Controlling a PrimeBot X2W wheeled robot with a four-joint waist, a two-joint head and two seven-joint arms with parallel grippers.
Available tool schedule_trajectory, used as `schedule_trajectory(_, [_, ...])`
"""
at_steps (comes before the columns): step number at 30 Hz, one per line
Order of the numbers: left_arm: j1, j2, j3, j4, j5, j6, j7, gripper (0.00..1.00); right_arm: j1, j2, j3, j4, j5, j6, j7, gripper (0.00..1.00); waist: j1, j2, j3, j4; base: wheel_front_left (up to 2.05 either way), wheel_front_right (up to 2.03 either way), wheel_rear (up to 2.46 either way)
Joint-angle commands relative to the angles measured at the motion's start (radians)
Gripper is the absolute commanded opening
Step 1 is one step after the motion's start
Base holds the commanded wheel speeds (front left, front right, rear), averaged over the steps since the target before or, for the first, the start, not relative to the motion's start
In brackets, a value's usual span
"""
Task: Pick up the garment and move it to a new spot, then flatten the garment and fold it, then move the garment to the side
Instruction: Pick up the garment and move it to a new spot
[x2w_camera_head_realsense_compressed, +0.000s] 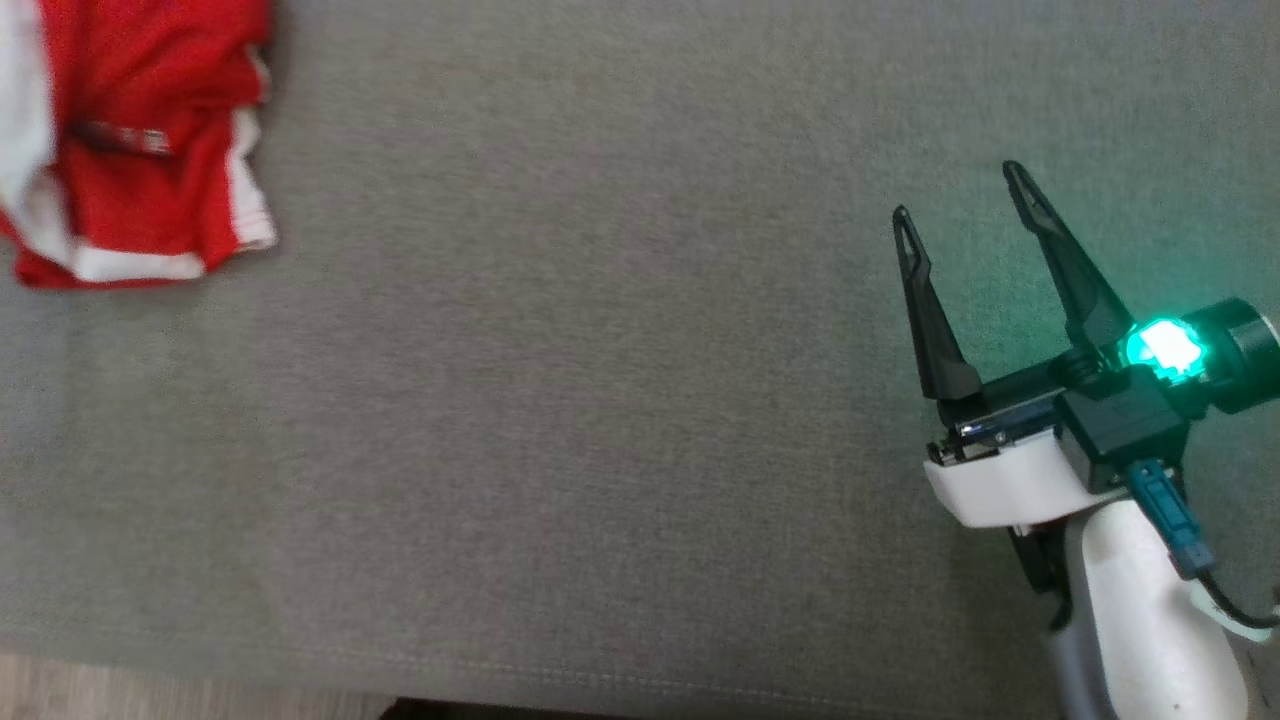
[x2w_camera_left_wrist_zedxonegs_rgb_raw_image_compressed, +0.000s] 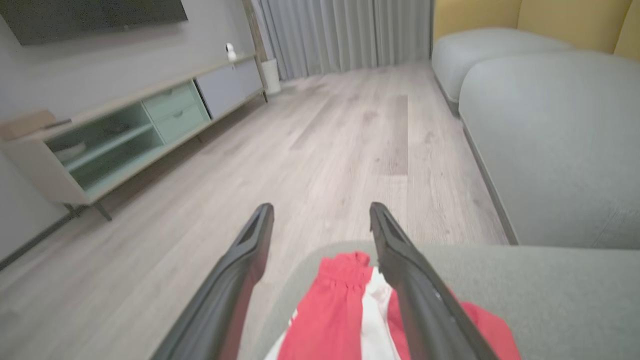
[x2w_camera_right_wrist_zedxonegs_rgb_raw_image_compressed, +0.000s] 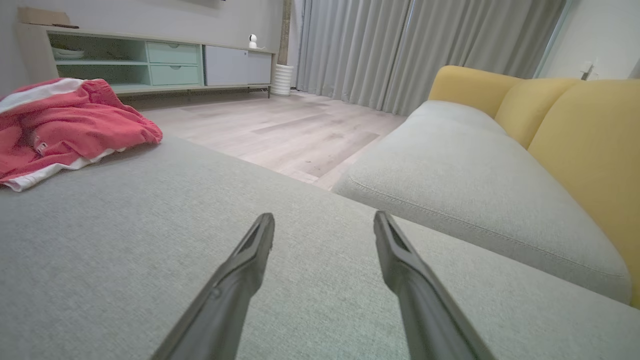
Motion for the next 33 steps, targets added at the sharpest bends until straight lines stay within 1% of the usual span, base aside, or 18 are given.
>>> schedule_trajectory(1, [-0.038,0.059,0.037,-0.018,-0.004,-0.002,0.004,1.00,-0.017,-0.003,0.025,-0.040,-0.006,0.008,0.007,1.00,-0.0002,0.0000,0.063,-0.045,0.00,0.00,0.00])
schedule_trajectory(4, [-0.044,0.048,0.024,0.075,-0.013,-0.007,0.014,1.00,-0.022,-0.004,0.024,-0.056,-0.011,0.008,0.015,1.00,-0.0002,0.0000,0.099,-0.048,0.00,0.00,0.00])
schedule_trajectory(5, [-0.054,0.035,0.017,0.127,-0.029,-0.013,0.026,1.00,-0.023,-0.005,0.022,-0.062,-0.012,0.008,0.018,1.00,-0.0002,0.0000,0.116,-0.047,0.00,0.00,0.00])
schedule_trajectory(8, [-0.065,0.026,-0.004,0.198,-0.035,-0.018,0.058,1.00,-0.025,-0.006,0.016,-0.067,-0.015,0.008,0.018,1.00,-0.0002,0.0000,0.131,-0.044,0.00,0.00,0.00])
schedule_trajectory(9, [-0.068,0.027,-0.009,0.221,-0.033,-0.017,0.070,1.00,-0.026,-0.007,0.015,-0.068,-0.016,0.008,0.018,1.00,-0.0002,0.0000,0.134,-0.043,0.00,0.00,0.00])
schedule_trajectory(11, [-0.077,0.028,-0.008,0.261,-0.034,-0.001,0.081,1.00,-0.029,-0.006,0.013,-0.067,-0.017,0.008,0.018,1.00,-0.0002,0.0000,0.138,-0.042,0.00,0.00,0.00])
schedule_trajectory(12, [-0.083,0.028,-0.006,0.276,-0.035,0.007,0.078,0.87,-0.031,-0.006,0.012,-0.067,-0.017,0.008,0.017,1.00,-0.0002,0.0000,0.139,-0.041,0.00,0.00,0.00])
schedule_trajectory(13, [-0.089,0.027,-0.004,0.287,-0.035,0.015,0.072,0.50,-0.032,-0.006,0.012,-0.067,-0.017,0.008,0.016,1.00,-0.0002,0.0000,0.139,-0.040,0.00,0.00,0.00])
schedule_trajectory(14, [-0.094,0.028,-0.002,0.298,-0.036,0.019,0.062,0.34,-0.034,-0.006,0.011,-0.065,-0.017,0.008,0.015,1.00,-0.0002,0.0000,0.139,-0.038,0.00,0.00,0.00])
schedule_trajectory(15, [-0.099,0.027,-0.001,0.308,-0.038,0.021,0.053,0.01,-0.034,-0.006,0.010,-0.062,-0.016,0.008,0.013,1.00,-0.0002,0.0000,0.136,-0.037,0.00,0.00,0.00])
schedule_trajectory(20, [-0.123,0.034,0.004,0.350,-0.044,0.017,-0.008,0.00,-0.039,-0.004,0.016,-0.037,-0.007,0.008,0.001,1.00,-0.0002,0.0000,0.106,-0.031,0.00,0.00,0.00])
schedule_trajectory(25, [-0.143,0.052,-0.005,0.381,-0.047,-0.002,-0.065,0.00,-0.039,-0.002,0.021,0.006,0.009,0.008,-0.021,1.00,-0.0002,0.0000,0.037,-0.036,0.00,0.00,0.00])
schedule_trajectory(29, [-0.165,0.068,-0.025,0.382,-0.050,-0.020,-0.088,0.00,-0.028,-0.001,0.015,0.051,0.030,0.008,-0.045,1.00,-0.0002,0.0000,-0.050,-0.048,0.00,0.00,0.00])
schedule_trajectory(33, [-0.186,0.073,-0.075,0.355,-0.042,-0.031,-0.084,0.00,-0.001,0.000,-0.001,0.096,0.070,0.008,-0.069,1.00,-0.0002,0.0000,-0.155,-0.066,0.00,0.00,0.00])
